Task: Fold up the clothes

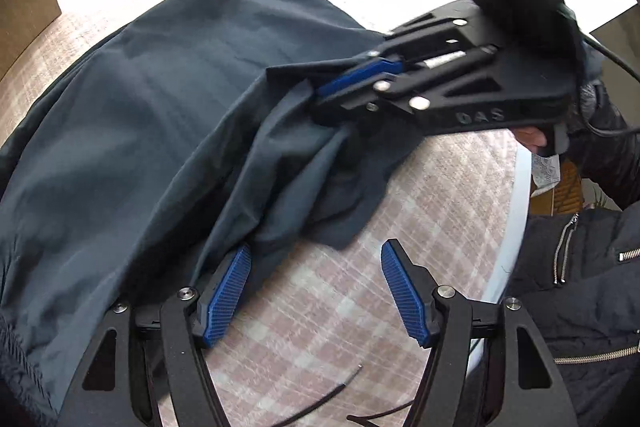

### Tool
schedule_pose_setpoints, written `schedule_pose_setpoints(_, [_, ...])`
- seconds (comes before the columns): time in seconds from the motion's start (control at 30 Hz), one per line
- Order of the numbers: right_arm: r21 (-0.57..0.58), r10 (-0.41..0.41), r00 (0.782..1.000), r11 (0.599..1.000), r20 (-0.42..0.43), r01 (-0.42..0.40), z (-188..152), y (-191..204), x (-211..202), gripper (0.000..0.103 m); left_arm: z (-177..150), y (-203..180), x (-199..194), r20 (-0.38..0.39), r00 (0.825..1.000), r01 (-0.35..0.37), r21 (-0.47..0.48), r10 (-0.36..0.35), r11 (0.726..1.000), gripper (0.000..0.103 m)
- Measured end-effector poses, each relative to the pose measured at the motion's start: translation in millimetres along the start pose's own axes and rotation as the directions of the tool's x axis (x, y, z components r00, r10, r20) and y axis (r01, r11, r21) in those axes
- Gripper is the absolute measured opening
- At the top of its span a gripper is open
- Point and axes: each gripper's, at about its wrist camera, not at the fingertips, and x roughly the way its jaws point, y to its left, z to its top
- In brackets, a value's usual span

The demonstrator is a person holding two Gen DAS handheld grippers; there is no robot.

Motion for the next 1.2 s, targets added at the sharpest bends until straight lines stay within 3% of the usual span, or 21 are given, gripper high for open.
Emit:
schedule_pose_setpoints(0.1, [-0.003,0.049,0.997,0.999,-0.058,-0.049,-16,4,6,0.014,5,22,-9,-0.011,1.0,-0.024,-0.04,0.024,0.999,0.066])
schedule_pose_setpoints(0.27, [-0.022,0.135,0.976,0.99,-0.169,-0.141,-38,12,17,0.016,11,33,-25,-0.021,0.998,-0.064,-0.028,0.063,0.998,0.066])
schedule_pose_setpoints(0.37, [-0.028,0.096,0.989,0.995,-0.113,-0.099,-35,5,5,0.02,10,29,-23,-0.043,0.996,-0.073,0.005,0.073,0.997,0.066])
schedule_pose_setpoints(0.43, [-0.028,0.068,0.994,0.997,-0.089,-0.071,-32,1,3,0.04,7,22,-19,-0.058,0.995,-0.075,0.031,0.077,0.997,0.066])
schedule_pose_setpoints(0.53, [0.012,0.059,0.997,0.998,-0.057,-0.059,-25,-8,3,0.04,2,8,-12,-0.077,0.993,-0.078,0.081,0.084,0.994,0.067])
schedule_pose_setpoints(0.63, [0.085,0.085,0.996,0.993,0.007,-0.085,-14,-20,-2,0.04,0,-4,3,-0.099,0.985,-0.126,0.163,0.143,0.979,0.064])
schedule_pose_setpoints(0.77, [-0.014,0.071,0.997,0.997,0.014,-0.071,-11,-10,-15,0.04,7,8,8,-0.111,0.974,-0.179,0.157,0.197,0.971,0.026])
schedule_pose_setpoints(0.93, [-0.257,0.052,0.997,0.964,-0.059,-0.066,-30,36,-7,0.041,18,33,-8,-0.093,0.981,-0.163,0.08,0.17,0.983,0.023])
schedule_pose_setpoints(1.07, [-0.397,-0.082,0.993,0.917,-0.087,0.041,-42,54,16,0.041,23,40,-11,-0.109,0.98,-0.158,0.076,0.166,0.985,0.023])
schedule_pose_setpoints(1.17, [-0.391,-0.109,0.992,0.917,-0.07,0.073,-36,50,17,0.034,25,39,-12,-0.124,0.977,-0.162,0.094,0.173,0.982,0.023])
schedule_pose_setpoints(1.2, [-0.379,-0.109,0.992,0.922,-0.062,0.077,-33,47,16,0.012,25,39,-13,-0.125,0.977,-0.162,0.099,0.174,0.982,0.023])
